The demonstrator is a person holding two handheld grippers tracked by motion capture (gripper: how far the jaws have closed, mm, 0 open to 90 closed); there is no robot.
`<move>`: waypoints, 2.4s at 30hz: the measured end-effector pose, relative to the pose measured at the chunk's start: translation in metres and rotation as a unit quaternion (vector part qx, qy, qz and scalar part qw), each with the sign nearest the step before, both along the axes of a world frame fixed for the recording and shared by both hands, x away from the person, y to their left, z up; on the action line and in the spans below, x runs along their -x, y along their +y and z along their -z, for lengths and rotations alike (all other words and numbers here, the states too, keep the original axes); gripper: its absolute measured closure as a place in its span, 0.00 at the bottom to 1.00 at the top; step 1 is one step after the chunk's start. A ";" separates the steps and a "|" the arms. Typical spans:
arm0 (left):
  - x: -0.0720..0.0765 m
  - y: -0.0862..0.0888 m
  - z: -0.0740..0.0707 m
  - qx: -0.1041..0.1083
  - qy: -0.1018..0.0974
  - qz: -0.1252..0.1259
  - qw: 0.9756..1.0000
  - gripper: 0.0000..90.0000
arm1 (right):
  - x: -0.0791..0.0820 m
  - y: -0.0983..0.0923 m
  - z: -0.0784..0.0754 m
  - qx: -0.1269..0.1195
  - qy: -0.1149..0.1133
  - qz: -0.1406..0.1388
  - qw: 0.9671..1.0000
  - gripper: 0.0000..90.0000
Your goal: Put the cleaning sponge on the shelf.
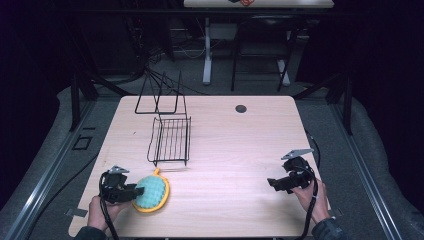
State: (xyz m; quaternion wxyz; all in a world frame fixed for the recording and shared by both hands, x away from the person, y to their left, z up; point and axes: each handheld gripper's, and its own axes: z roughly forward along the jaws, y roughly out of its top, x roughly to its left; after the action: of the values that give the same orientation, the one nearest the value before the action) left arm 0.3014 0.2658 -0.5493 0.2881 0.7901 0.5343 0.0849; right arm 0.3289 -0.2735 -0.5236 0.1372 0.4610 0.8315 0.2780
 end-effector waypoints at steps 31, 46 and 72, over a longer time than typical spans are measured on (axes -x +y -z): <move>0.010 -0.013 -0.011 -0.051 -0.047 0.022 0.997 0.96 | 0.000 -0.001 -0.001 -0.001 -0.004 0.000 1.000 0.07; 0.017 -0.010 -0.023 -0.036 -0.064 0.032 0.997 0.96 | 0.000 -0.002 0.000 -0.001 -0.003 0.002 1.000 0.07; 0.024 -0.010 -0.038 -0.010 -0.089 0.039 0.995 0.97 | -0.001 -0.002 0.000 0.002 -0.004 0.002 1.000 0.07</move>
State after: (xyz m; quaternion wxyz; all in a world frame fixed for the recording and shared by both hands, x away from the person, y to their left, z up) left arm 0.2773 0.2559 -0.5110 0.3294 0.8025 0.4745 0.1494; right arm 0.3295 -0.2757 -0.5232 0.1425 0.4615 0.8304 0.2778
